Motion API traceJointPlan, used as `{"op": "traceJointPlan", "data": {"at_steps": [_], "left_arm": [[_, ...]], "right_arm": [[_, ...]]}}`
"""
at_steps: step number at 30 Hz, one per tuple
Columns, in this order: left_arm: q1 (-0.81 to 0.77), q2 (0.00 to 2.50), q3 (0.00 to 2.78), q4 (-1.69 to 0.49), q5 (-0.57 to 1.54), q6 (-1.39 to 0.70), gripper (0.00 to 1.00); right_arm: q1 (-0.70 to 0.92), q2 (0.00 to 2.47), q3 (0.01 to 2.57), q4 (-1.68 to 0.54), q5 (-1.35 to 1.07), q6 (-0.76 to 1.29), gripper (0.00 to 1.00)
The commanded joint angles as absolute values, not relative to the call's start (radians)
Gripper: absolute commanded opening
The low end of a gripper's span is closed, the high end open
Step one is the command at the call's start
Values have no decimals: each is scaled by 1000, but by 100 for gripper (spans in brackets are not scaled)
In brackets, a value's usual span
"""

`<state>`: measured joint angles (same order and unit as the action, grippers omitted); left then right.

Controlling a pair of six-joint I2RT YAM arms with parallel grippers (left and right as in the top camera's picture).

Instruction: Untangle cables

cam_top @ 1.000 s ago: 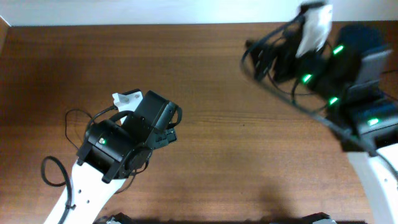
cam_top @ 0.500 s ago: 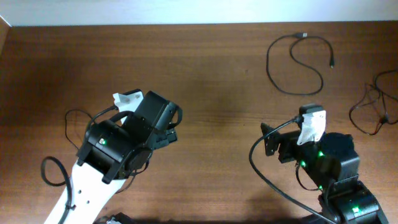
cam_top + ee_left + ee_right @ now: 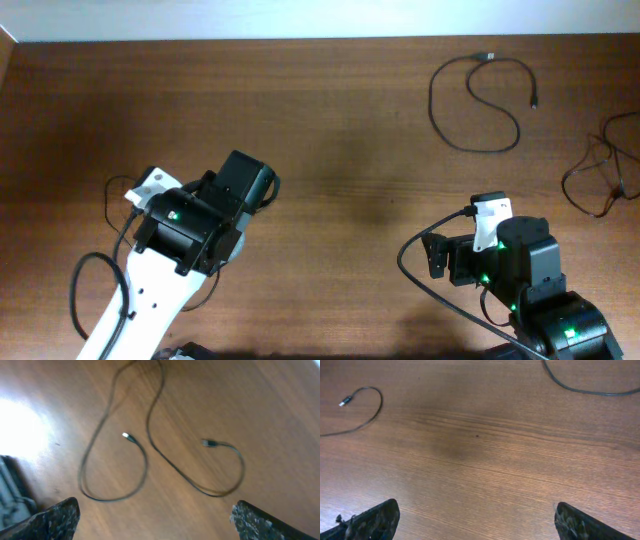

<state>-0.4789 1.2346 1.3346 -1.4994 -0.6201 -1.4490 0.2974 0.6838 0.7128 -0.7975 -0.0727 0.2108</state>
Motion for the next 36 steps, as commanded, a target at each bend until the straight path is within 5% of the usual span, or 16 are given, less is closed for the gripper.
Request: {"op": "traceJointPlan", "data": {"at_steps": [1,2,7,16,19,26,30,33,36], "left_arm": [[-442,1231,1327,-1470,-752,-1224,99],[-349,1231,1327,-1406,-671,-919,99],[58,1232,1325,-1404,-187,-650,99],[154,1232,873,-919,54,-771,99],[154,1236,807,-898,-19,-999,99],[154,1650,801,-713,-27,-1193,100],[154,1761,801,-638,-123,-1192,77],[154,1763,801,-589,-154,-1190,0],[154,1763,862,-509,-41,-1024,0]], "right_arm": [[300,681,714,-790,-104,278,99],[300,681,714,-791,-104,278,99],[300,681,714,-791,-104,278,98],[300,681,714,-791,-104,278,99],[300,681,714,-791,-104,278,98],[300,681,714,-791,-104,278,99],[300,681,714,-791,-104,278,99],[300,681,714,-791,-104,278,98],[300,681,714,-791,-104,278,98]]}}
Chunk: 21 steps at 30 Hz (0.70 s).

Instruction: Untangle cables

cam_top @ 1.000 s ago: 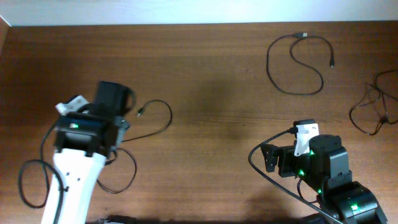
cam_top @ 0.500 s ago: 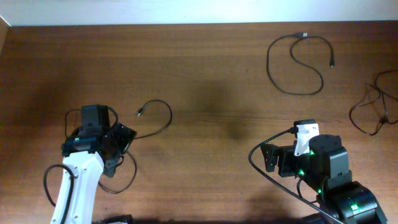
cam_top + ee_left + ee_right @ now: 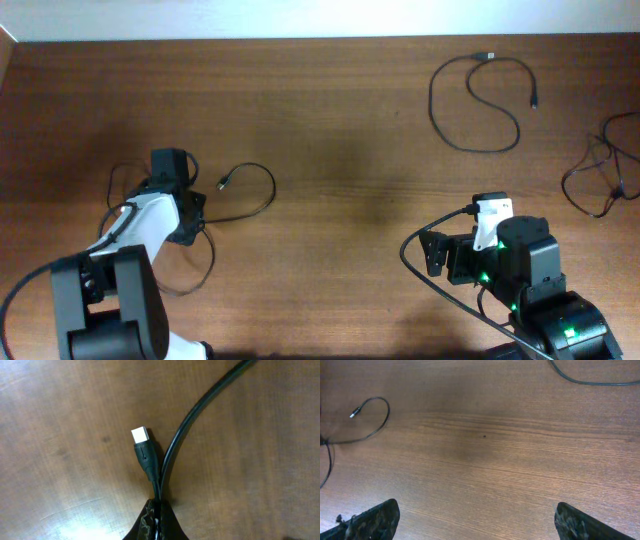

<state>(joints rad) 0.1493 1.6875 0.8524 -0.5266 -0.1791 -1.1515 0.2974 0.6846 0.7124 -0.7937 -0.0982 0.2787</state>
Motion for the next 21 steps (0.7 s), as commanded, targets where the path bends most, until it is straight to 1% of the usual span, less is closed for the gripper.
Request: {"op": "traceJointPlan", "data": {"at_steps": [1,3,4,6,7,9,10,11,13,15,16,17,18,19,20,21], "left_arm": [[154,1762,928,-508,76,-941,0],[137,1762,1046,-508,295,-825,0],[114,1762,1092,-508,351,-805,0],[-23,1762,1225,-463,429,-806,0],[-107,1762,1261,-400,434,-806,0],[-209,1762,1279,-326,429,-847,0],[-305,1763,1279,-233,412,-908,0],[-393,1763,1279,-115,393,-911,0],[-500,1763,1279,51,385,-795,0],[-573,1763,1279,94,317,-694,0],[-581,1763,1279,79,315,-632,17],[-576,1763,1279,-59,179,-616,55],[-570,1763,1279,-149,95,-616,75],[-561,1763,1279,-234,21,-616,99],[-535,1758,1279,-339,-47,-615,99],[-501,1744,1279,-415,-73,-615,99]], "right_arm": [[300,681,714,-791,-104,278,98],[300,681,714,-791,-104,278,98],[300,681,714,-791,-104,278,99],[300,681,714,-791,-104,278,98],[300,681,714,-791,-104,278,99],[300,681,714,-791,-104,278,99],[300,681,714,-791,-104,278,98],[300,681,714,-791,-104,278,99],[300,681,714,-791,-104,278,99],[300,681,714,-791,-104,278,98],[300,681,714,-791,-104,278,99],[300,681,714,-791,-104,278,98],[300,681,714,-791,-104,278,99],[300,681,714,-791,-104,278,99],[300,681,714,-791,-104,278,98],[300,681,714,-791,-104,278,98]]}}
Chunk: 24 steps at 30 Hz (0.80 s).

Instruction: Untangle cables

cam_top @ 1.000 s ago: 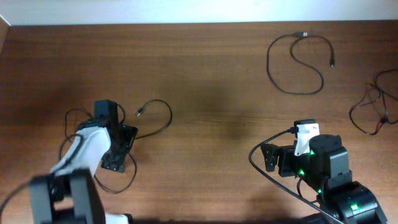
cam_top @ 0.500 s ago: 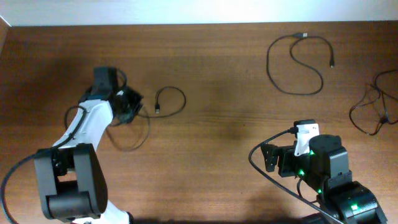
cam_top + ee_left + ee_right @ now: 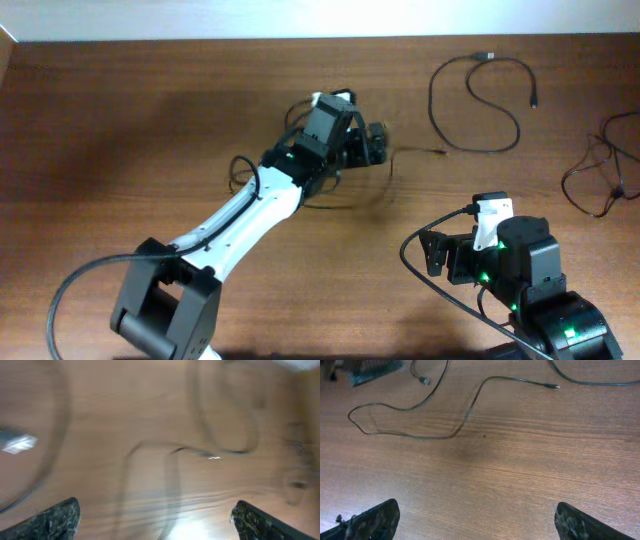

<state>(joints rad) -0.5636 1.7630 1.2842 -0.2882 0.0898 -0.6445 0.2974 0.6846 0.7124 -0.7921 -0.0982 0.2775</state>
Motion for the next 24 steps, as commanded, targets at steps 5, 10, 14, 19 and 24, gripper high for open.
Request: {"op": "traceJointPlan", "data": {"at_steps": [5,10,14,19,24], "left_arm": [[-155,1403,1279,-852,-76,-470,99],[156,1010,1279,-1248,-76,-332,99],[163,863,1279,-1275,-75,-324,99],[163,864,1279,-1278,-76,-323,99],[163,864,1279,-1278,-76,-323,99]], "right_arm": [[300,681,714,-791,-104,278,99],[300,681,714,-785,-105,281,98],[300,683,713,-737,-437,474,98],[301,964,755,-591,-354,608,98],[301,1567,1227,-760,-58,633,86]]}}
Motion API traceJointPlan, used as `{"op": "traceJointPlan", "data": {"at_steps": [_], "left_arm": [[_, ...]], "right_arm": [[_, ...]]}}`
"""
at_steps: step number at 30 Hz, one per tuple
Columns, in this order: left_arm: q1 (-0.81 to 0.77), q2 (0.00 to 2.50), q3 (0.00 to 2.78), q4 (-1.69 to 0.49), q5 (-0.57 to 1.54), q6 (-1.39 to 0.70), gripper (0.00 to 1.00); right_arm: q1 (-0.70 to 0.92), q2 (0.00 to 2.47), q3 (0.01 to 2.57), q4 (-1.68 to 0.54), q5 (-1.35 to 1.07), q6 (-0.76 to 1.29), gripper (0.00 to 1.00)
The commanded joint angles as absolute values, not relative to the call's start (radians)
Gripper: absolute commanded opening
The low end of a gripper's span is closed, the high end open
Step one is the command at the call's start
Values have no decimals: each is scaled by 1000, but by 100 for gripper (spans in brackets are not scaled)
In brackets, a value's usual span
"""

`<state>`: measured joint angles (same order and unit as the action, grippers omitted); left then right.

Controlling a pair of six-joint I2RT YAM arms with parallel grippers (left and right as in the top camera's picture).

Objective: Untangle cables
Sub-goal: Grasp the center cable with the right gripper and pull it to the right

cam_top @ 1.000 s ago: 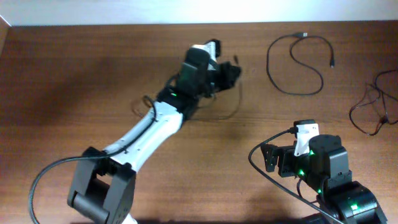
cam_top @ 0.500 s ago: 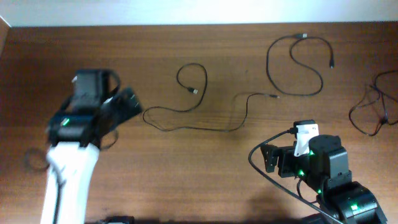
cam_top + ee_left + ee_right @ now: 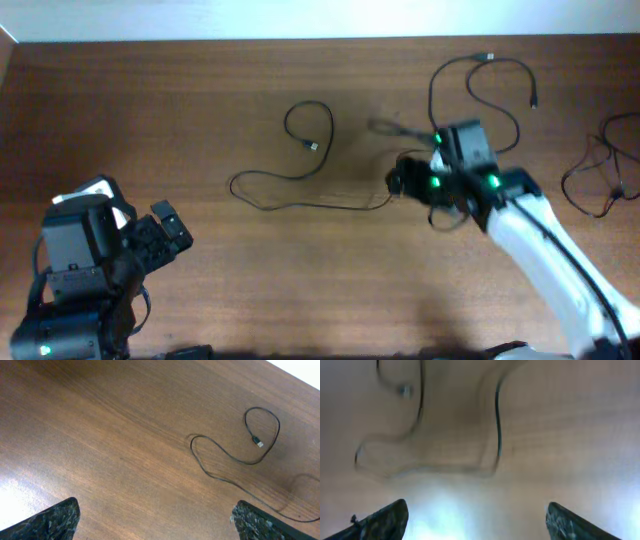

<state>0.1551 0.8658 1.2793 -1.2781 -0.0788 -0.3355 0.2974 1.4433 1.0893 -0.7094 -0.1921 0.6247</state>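
A thin black cable (image 3: 300, 204) lies loose across the table's middle, with a loop and plug (image 3: 312, 146) at its upper end. The left wrist view shows the same cable (image 3: 235, 458) far ahead. My left gripper (image 3: 178, 232) is drawn back at the front left, open and empty, well clear of the cable. My right gripper (image 3: 400, 183) reaches over the cable's right end; its wrist view is blurred, with the cable (image 3: 497, 425) ahead of wide-open jaws. A second black cable (image 3: 478, 105) lies at the back right.
A tangle of thin dark cables (image 3: 603, 168) sits at the table's right edge. The back wall edge (image 3: 320, 38) runs along the top of the overhead view.
My left arm has gone from the table's middle back to the front left. My right arm has left the front right and now stretches over the middle cable's right end.
My left gripper first hung open above a cable at the left. Then it was shut on that cable beside its USB plug. Later it stood open over the middle with the cable lying there. Now the left arm is withdrawn and the right is over the cable.
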Motion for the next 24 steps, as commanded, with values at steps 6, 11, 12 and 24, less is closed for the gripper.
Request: {"op": "traceJointPlan", "data": {"at_steps": [6,11,12,24], "left_arm": [[163,864,1279,-1278,-76,-323,99],[163,864,1279,-1278,-76,-323,99],[163,864,1279,-1278,-76,-323,99],[163,864,1279,-1278,-76,-323,99]], "right_arm": [[302,2057,1456,-704,54,656,50],[416,2076,1456,-401,-222,579,4],[477,2085,1456,-370,-118,553,4],[649,2223,1456,-127,216,448,74]]}}
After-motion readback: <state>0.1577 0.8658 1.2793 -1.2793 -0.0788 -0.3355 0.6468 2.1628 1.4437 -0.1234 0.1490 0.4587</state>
